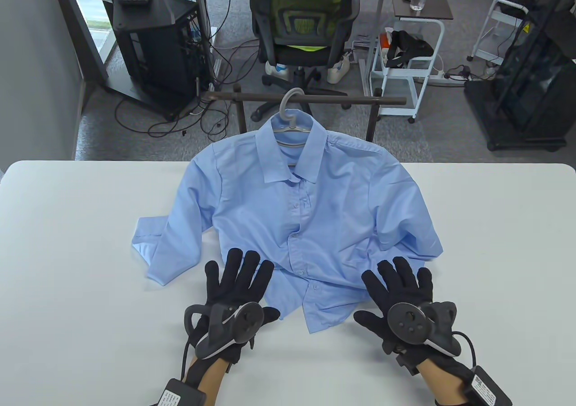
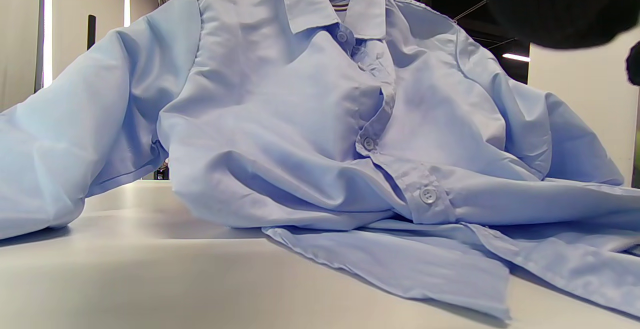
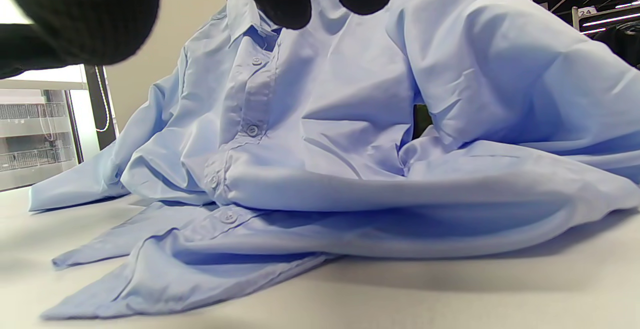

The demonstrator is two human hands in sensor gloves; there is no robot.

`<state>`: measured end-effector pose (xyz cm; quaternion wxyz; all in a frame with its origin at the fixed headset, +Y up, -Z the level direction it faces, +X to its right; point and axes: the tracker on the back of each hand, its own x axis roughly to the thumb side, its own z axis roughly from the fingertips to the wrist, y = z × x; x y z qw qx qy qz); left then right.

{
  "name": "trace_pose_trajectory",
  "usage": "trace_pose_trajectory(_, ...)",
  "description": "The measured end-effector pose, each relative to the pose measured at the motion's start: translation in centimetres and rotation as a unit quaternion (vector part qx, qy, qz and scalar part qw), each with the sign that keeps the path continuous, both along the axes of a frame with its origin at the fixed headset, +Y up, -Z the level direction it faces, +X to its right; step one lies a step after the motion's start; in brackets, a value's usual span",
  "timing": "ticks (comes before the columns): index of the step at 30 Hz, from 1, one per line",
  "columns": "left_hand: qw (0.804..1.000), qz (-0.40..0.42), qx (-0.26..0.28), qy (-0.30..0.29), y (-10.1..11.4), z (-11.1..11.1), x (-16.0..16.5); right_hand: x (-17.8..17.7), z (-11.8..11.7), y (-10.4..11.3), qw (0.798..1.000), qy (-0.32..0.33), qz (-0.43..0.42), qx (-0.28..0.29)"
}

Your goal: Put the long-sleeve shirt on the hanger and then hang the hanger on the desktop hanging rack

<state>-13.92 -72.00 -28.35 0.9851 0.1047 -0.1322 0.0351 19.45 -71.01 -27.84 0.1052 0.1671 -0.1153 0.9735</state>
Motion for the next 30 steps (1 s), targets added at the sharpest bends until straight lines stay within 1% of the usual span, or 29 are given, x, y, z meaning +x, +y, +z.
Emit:
trace_pose_trajectory(11, 1.0, -0.008, -0.007, -0.006, -0.3, -0.02, 0.33, -0.59, 0.34, -0.21, 1.0, 0.006, 0.012, -0.001)
trace_pose_trajectory(30, 1.0, 0.005, -0.005, -0.011, -0.22, 0.11, 0.23, -0.15, -0.14, -0.39, 1.0, -0.013, 0.015, -0.017)
